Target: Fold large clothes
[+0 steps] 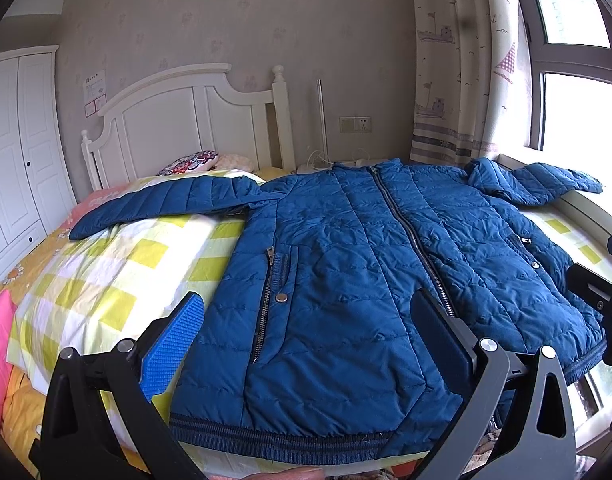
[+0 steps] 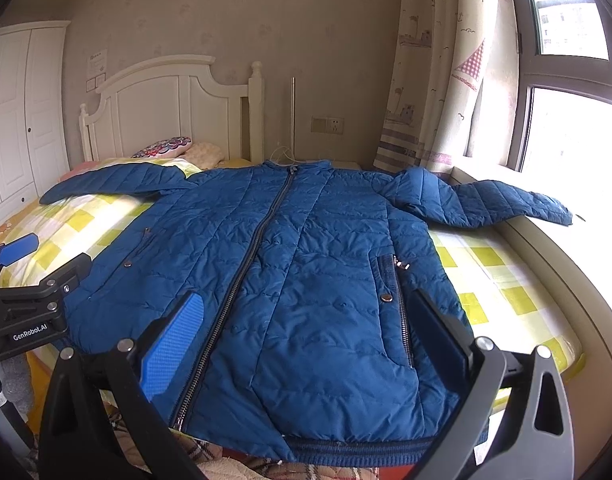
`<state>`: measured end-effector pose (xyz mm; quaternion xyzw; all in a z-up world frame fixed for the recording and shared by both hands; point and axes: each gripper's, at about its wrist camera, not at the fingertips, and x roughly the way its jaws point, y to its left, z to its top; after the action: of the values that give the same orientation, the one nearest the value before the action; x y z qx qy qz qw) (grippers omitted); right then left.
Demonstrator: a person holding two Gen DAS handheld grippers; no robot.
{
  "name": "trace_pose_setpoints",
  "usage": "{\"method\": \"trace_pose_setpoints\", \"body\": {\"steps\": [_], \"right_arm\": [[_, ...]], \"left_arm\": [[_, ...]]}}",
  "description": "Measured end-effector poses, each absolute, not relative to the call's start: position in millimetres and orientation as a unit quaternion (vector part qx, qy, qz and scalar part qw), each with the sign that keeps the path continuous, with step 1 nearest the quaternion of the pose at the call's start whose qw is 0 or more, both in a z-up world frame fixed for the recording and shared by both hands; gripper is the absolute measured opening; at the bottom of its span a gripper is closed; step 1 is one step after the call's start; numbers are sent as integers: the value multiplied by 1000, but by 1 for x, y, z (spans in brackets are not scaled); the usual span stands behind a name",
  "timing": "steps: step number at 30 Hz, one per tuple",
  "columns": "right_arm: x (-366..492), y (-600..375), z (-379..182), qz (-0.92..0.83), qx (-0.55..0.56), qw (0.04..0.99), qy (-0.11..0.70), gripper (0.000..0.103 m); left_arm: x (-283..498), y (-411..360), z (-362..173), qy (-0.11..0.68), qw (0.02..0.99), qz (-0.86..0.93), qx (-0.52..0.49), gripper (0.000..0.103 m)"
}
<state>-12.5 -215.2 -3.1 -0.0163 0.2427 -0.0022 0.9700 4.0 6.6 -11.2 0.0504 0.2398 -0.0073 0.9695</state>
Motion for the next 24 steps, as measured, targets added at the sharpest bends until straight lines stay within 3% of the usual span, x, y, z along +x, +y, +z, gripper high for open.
{"method": "trace_pose_setpoints", "body": {"steps": [24], "right_arm": [[-12,-215,-6,0,-12,969,248,101]], "left_arm": [[6,9,-15,246,968,-5,49,99]]}}
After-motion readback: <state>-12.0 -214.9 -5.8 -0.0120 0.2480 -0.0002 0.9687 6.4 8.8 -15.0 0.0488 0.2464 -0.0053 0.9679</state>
